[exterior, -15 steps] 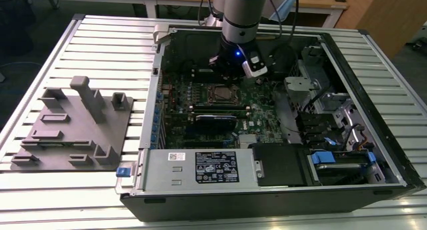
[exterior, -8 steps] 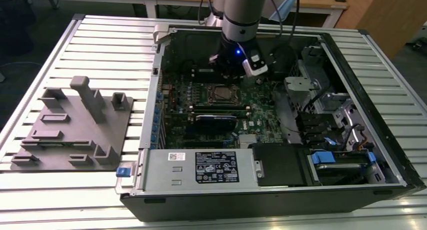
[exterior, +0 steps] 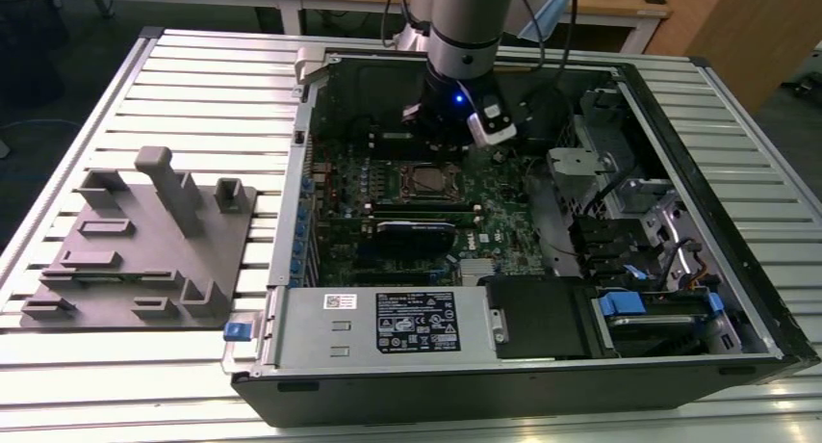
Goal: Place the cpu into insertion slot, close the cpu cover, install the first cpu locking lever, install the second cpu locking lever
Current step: 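Install the first cpu locking lever, then install the second cpu locking lever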
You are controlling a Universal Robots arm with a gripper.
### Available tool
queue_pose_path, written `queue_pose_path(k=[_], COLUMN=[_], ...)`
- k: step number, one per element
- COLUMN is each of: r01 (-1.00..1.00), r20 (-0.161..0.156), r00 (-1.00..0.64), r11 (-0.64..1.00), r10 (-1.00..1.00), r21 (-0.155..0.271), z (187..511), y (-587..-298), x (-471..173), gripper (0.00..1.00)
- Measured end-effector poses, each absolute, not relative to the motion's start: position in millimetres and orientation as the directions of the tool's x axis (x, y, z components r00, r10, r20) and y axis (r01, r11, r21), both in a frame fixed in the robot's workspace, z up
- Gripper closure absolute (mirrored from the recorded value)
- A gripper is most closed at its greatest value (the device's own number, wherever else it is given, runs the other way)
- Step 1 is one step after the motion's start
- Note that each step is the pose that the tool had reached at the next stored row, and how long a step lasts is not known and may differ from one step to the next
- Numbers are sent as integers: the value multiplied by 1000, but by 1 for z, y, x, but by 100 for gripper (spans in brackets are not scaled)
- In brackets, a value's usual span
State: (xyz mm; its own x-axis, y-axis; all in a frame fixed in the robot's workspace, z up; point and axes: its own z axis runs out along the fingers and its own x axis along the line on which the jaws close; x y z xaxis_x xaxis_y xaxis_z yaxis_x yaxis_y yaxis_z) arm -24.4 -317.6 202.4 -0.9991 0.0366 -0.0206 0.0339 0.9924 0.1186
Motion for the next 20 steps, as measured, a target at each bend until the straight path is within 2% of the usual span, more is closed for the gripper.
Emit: queue_pose_path(k=[20], r01=[34], r20=[-21], r00=[-999], r11=[993], r10=[37], r21=[110], z=[203], y=[-322], x=[-24], gripper=[89])
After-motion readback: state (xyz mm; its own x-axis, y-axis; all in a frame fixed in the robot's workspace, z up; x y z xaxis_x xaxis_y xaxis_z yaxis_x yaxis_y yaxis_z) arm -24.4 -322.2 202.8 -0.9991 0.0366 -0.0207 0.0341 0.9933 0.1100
